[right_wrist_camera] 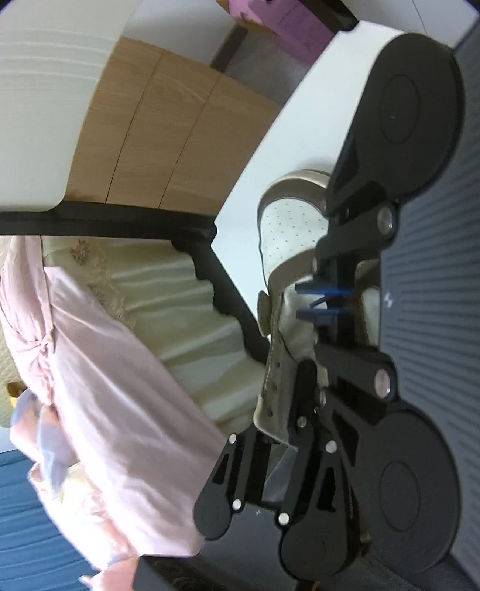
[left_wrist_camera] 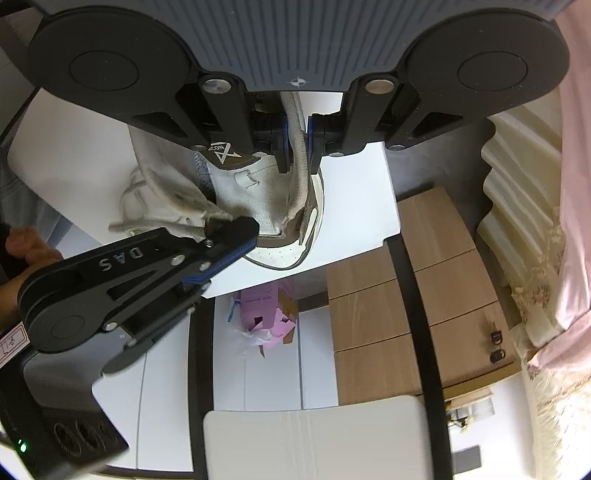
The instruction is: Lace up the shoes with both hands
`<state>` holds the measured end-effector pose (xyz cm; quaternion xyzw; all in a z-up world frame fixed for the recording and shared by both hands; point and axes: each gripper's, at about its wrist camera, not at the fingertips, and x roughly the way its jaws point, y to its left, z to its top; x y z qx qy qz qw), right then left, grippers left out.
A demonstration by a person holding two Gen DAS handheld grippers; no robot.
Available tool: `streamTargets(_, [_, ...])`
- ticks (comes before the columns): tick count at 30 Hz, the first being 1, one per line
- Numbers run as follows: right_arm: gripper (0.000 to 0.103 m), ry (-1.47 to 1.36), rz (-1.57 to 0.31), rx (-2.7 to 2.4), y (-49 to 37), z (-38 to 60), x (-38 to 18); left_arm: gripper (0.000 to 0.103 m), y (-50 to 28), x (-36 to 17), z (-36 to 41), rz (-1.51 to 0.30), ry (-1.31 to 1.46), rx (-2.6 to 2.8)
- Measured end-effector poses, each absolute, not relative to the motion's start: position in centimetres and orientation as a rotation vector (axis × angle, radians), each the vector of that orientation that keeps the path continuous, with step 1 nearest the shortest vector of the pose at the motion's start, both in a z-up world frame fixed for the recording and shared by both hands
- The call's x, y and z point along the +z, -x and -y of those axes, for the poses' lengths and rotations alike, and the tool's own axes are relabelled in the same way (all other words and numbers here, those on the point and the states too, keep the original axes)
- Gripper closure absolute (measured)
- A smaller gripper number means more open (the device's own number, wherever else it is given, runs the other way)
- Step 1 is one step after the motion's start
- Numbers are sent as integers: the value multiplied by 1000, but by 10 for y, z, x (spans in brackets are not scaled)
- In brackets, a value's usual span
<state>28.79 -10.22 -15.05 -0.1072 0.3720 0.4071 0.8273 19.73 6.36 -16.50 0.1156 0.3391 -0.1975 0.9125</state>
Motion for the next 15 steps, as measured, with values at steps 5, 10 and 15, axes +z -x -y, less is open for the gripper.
streamTargets(5, [101,149,-716,908,-281,108,-141,93,-192,-166,-54,-680,-325,-405])
streamTargets(10, [100,-12,-626,951,-281,118,-126,93,-190,-167,-51,-672,-360,-385])
streamTargets(15, [95,-95,-610,864,-291,138,-120,92,-192,-166,-57,-682,-326,-374])
